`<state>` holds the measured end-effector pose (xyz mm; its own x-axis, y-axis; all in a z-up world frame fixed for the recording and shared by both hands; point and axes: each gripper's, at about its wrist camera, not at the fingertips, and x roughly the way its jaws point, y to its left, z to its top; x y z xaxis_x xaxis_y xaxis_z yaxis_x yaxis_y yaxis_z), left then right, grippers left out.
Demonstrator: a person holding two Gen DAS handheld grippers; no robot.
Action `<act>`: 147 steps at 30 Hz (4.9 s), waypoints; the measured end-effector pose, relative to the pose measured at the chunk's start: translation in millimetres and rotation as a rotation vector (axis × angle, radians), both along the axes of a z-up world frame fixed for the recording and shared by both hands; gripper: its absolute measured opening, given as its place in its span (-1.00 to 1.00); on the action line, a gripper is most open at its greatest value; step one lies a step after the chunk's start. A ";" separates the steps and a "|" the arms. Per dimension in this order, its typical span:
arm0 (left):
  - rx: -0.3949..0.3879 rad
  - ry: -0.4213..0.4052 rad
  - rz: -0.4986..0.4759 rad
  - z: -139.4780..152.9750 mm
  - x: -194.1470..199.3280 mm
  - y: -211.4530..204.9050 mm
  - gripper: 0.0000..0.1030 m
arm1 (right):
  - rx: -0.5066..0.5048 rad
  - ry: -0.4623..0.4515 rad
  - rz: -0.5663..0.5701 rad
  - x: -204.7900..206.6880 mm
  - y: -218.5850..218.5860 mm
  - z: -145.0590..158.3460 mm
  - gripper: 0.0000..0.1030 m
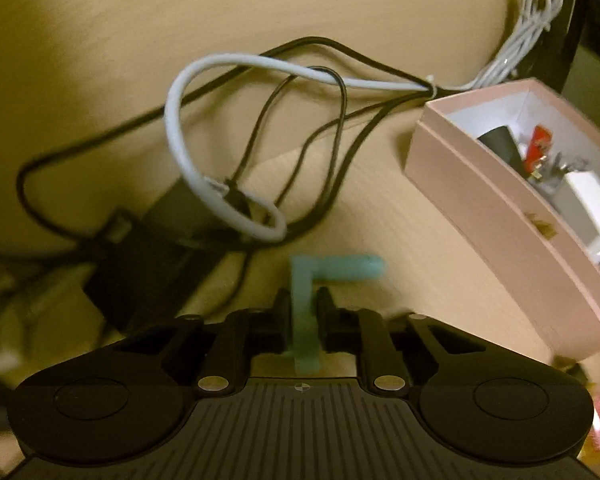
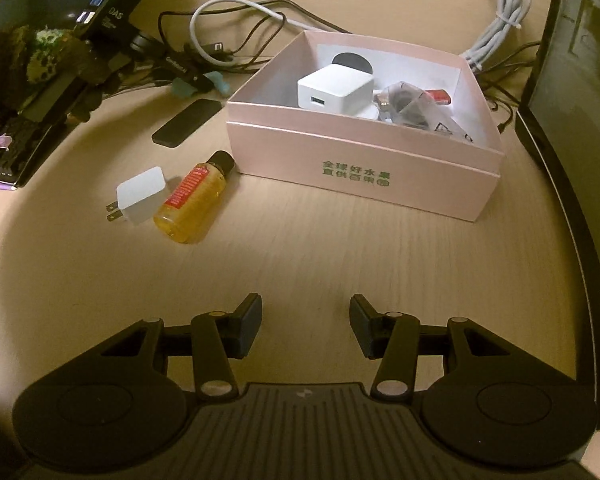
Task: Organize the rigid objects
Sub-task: 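Grasp the yellow bottle with right gripper while left gripper holds the teal clip, then lift the yellow bottle with right gripper while left gripper holds the teal clip, then open left gripper to release teal clip on desk while right sets bottle down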
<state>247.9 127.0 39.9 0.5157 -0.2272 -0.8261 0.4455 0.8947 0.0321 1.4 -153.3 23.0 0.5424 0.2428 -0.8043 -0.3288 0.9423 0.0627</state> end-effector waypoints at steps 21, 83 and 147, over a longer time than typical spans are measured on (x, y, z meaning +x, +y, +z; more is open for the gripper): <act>-0.260 0.029 0.433 2.5 -248.0 35.9 -0.70 | 0.093 -0.107 0.340 -5.8 85.6 19.3 0.07; -0.142 -0.040 0.438 11.1 -298.2 -3.7 -0.67 | 0.009 -0.162 -0.109 61.8 31.7 -21.3 0.56; 0.050 0.018 -0.159 16.2 -291.2 -51.1 -0.54 | -0.011 -0.117 0.057 -47.3 -32.3 -6.8 0.31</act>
<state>-43.3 75.9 56.1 0.4615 -0.2632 -0.8472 0.5822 0.8104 0.0654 -45.9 -185.6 16.1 0.6180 0.2672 -0.7393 -0.3859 0.9225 0.0109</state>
